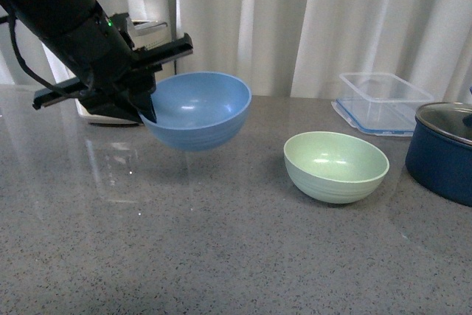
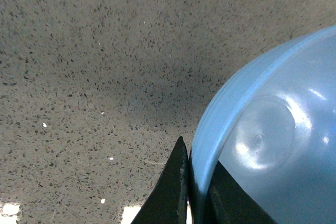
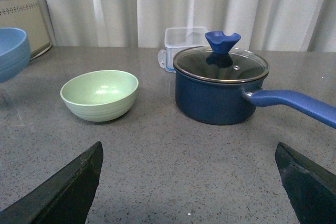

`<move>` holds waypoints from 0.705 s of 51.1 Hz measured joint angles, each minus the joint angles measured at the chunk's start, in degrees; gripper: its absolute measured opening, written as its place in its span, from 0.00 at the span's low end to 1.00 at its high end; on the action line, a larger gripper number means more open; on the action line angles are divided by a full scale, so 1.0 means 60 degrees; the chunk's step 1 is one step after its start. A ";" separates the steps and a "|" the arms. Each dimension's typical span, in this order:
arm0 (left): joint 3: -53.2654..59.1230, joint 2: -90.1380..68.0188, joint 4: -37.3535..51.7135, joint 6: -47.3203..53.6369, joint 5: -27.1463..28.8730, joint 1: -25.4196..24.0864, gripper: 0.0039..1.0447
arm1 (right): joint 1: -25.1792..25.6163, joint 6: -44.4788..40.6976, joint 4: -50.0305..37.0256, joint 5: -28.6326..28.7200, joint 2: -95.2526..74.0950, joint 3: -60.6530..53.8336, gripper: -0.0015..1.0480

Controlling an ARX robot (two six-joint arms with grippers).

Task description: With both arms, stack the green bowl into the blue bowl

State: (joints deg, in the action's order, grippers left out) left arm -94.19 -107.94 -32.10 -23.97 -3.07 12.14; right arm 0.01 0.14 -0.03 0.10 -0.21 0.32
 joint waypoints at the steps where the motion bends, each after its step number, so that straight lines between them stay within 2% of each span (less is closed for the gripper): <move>1: -0.0011 -0.0073 -0.0004 -0.0018 0.0015 0.0033 0.03 | 0.0000 0.0000 0.0000 0.0000 0.0000 0.0000 0.90; 36: -0.0459 -0.1341 -0.0124 -0.0368 0.0222 0.0415 0.03 | 0.0000 0.0000 0.0000 0.0000 0.0000 0.0000 0.90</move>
State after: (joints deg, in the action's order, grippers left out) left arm -96.95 -115.98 -32.84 -26.17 -1.74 14.63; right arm 0.01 0.14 -0.03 0.10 -0.21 0.32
